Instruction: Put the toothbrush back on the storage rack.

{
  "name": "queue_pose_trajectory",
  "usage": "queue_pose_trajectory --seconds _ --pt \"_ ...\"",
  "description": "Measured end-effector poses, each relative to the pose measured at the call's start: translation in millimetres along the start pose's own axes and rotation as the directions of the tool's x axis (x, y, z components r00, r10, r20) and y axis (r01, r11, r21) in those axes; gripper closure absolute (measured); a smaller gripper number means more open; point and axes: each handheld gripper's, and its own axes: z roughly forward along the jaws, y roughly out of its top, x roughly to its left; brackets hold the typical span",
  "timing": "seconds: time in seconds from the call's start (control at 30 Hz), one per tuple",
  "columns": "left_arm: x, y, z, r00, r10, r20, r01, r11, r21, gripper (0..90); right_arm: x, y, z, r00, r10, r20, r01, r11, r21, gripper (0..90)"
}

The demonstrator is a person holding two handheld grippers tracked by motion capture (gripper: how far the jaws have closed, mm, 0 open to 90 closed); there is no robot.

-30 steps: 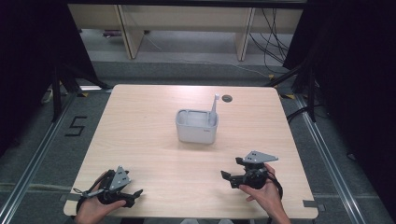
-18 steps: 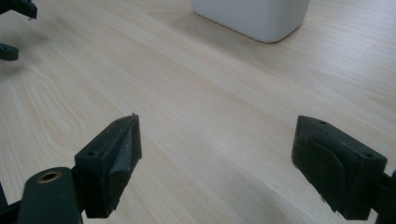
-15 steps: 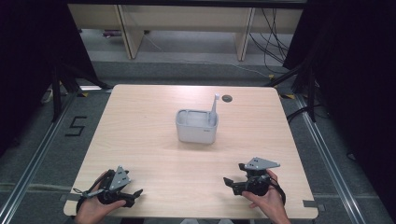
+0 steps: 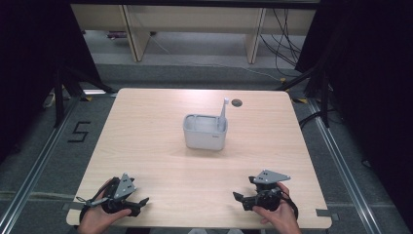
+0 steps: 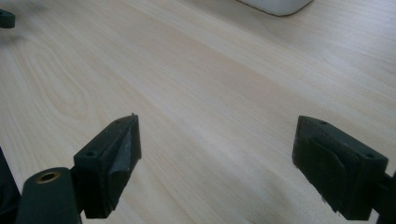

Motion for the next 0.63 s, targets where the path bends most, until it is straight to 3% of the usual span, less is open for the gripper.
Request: queue_pose_trajectory --seconds 0.03,0.27,0.6,0.63 --pt "-0.2 0.0 0.0 1.0 -0.002 0.0 0.002 1.0 -0.001 16.2 1.6 -0.6 0.2 0.9998 0.02 -0.006 -0.02 1.0 0.005 16.3" --pt "0.0 0.0 -0.1 1.0 -0.001 0.0 0.001 1.0 0.0 16.2 3.2 -1.5 0.7 0.9993 0.035 -0.01 -0.035 0.999 0.01 16.3" --pt "0.1 -0.2 -0.6 1.0 -0.002 -0.004 0.002 1.0 -0.002 16.2 2.6 -1.6 1.2 0.9995 0.033 -0.001 -0.033 0.999 0.018 16.3" --pt "0.0 -0.3 -0.6 1.0 -0.002 -0.003 0.002 1.0 -0.002 16.2 0.0 -1.4 1.7 0.9998 0.016 -0.01 -0.016 1.0 0.013 16.3"
